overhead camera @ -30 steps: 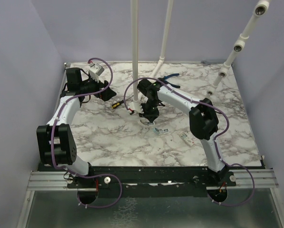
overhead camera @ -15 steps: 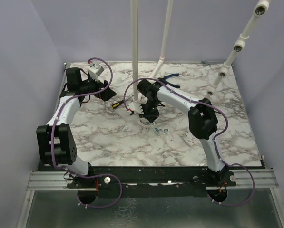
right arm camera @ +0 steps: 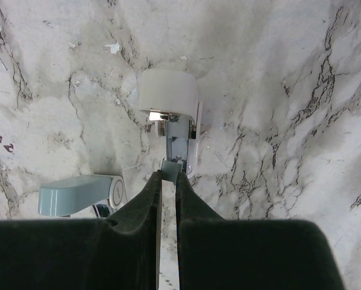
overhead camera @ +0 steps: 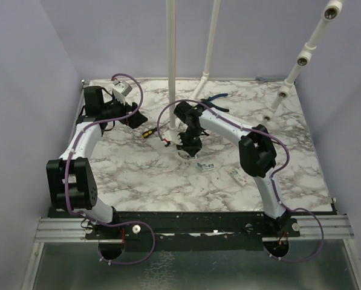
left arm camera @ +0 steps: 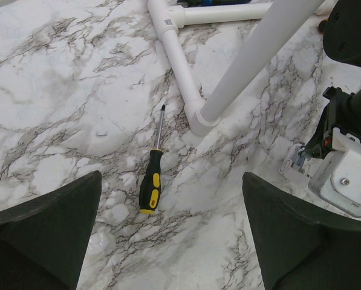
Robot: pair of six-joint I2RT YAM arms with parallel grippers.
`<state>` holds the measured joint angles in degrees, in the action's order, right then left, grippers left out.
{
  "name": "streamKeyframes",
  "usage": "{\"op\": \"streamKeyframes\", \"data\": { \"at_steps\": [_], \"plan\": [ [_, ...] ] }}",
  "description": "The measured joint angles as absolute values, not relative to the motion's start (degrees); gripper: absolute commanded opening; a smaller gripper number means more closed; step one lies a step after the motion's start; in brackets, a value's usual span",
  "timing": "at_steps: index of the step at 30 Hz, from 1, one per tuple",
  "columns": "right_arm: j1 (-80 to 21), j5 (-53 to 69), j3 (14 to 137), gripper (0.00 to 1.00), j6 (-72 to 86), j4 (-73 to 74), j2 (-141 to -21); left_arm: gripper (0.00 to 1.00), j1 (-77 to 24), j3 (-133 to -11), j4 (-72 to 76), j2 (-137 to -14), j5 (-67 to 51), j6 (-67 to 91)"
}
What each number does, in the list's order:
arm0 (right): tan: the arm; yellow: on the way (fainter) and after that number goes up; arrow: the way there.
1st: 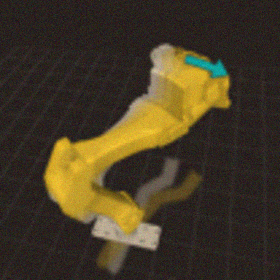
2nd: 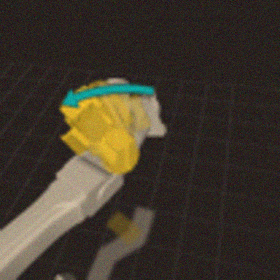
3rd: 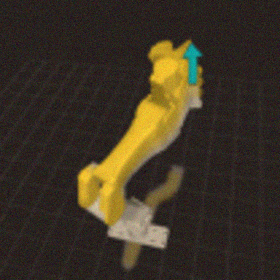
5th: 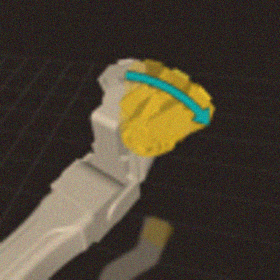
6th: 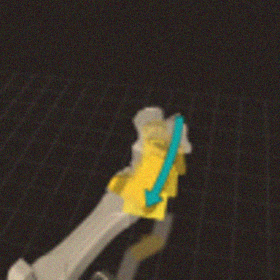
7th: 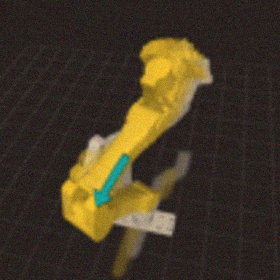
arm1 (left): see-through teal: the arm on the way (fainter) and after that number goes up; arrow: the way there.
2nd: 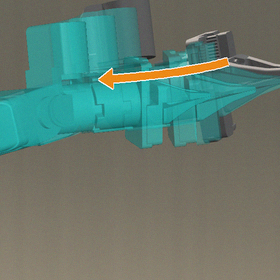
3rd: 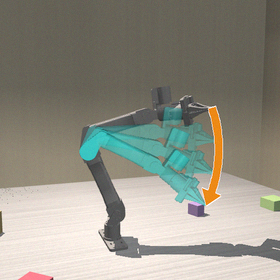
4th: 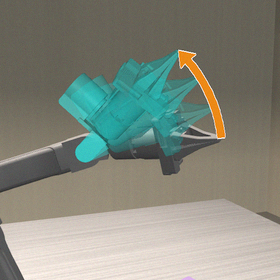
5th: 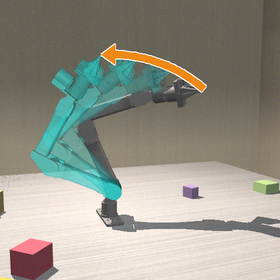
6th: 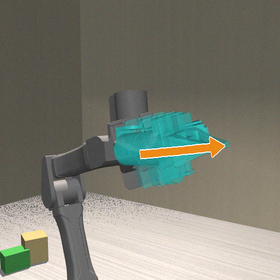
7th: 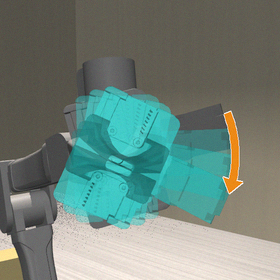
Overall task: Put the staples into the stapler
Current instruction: Install the staple into the stapler.
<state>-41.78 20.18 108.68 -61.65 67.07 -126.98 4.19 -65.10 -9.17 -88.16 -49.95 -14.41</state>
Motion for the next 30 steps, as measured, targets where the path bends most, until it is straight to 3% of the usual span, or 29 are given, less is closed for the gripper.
{"op": "streamKeyframes", "data": {
  "at_steps": [30],
  "plan": [
    [-41.8,20.2,108.6,0.05,-61.6,66.3,-127.9,0.99,4.5,-65.1,-9.2,-88.2,-50.0,-14.4]
  ]
}}
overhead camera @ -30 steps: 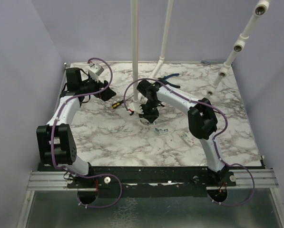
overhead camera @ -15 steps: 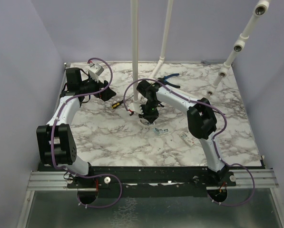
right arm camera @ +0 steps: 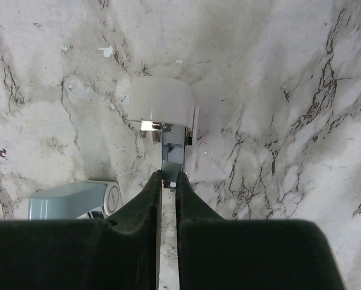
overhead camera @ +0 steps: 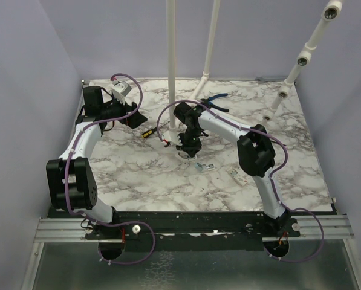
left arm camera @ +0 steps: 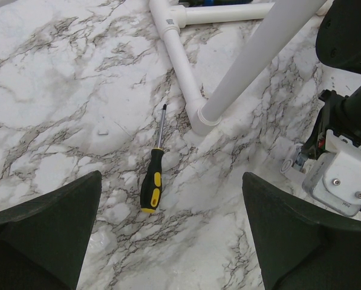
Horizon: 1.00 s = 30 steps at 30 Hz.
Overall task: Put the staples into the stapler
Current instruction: Install the staple into the stapler.
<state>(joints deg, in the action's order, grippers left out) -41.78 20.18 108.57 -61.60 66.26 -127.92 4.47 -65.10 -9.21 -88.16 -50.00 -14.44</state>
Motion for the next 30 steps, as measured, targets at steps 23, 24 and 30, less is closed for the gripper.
{"op": "streamKeyframes", "data": {
  "at_steps": [23,24,30],
  "plan": [
    [-41.8,20.2,107.9,0.05,-61.6,65.6,-127.9,0.99,4.5,-65.1,-9.3,-88.2,-50.4,-14.4],
    [-41.8,20.2,107.9,0.05,-61.6,65.5,-127.9,0.99,4.5,-65.1,-9.3,-88.2,-50.4,-14.4],
    [-41.8,20.1,107.2,0.05,-61.6,65.1,-127.9,0.99,4.5,-65.1,-9.3,-88.2,-50.6,-14.4]
  ]
}}
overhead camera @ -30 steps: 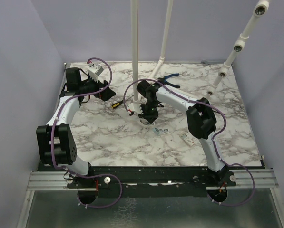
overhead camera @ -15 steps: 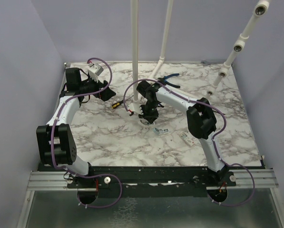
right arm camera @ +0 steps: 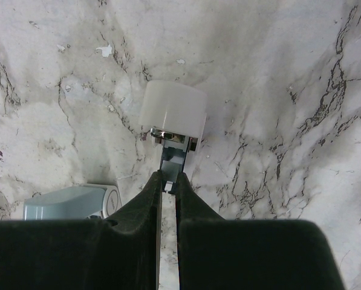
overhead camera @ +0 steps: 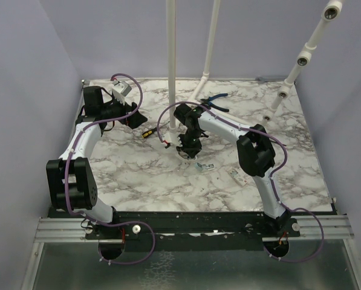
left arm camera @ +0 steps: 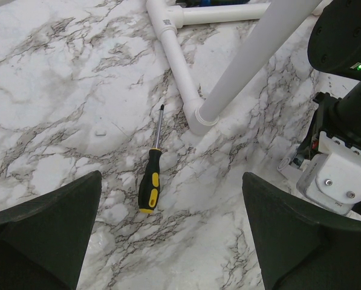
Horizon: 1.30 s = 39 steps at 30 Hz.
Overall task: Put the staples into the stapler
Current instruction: Install the staple into the stapler.
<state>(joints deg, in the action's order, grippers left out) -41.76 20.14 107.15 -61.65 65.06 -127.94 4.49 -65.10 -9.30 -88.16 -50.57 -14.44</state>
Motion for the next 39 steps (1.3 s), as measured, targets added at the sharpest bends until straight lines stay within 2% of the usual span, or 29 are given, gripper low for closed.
{"op": "streamKeyframes", "data": {
  "at_steps": [10,19,30,39],
  "plan": [
    [-41.8,20.1,107.0,0.04,-61.5,64.8,-127.9,0.99,4.5,-65.1,-9.3,-88.2,-50.6,-14.4],
    [-41.8,20.0,107.0,0.08,-59.5,64.6,-127.9,0.99,4.5,-65.1,-9.3,-88.2,-50.6,-14.4],
    [-41.7,20.0,106.9,0.22,-56.6,64.4,-127.9,0.99,4.5,-65.1,-9.3,-88.2,-50.6,-14.4],
    [-41.7,20.0,106.8,0.27,-55.5,64.1,-127.9,0.99,4.5,-65.1,-9.3,-88.2,-50.6,-14.8]
  ]
}}
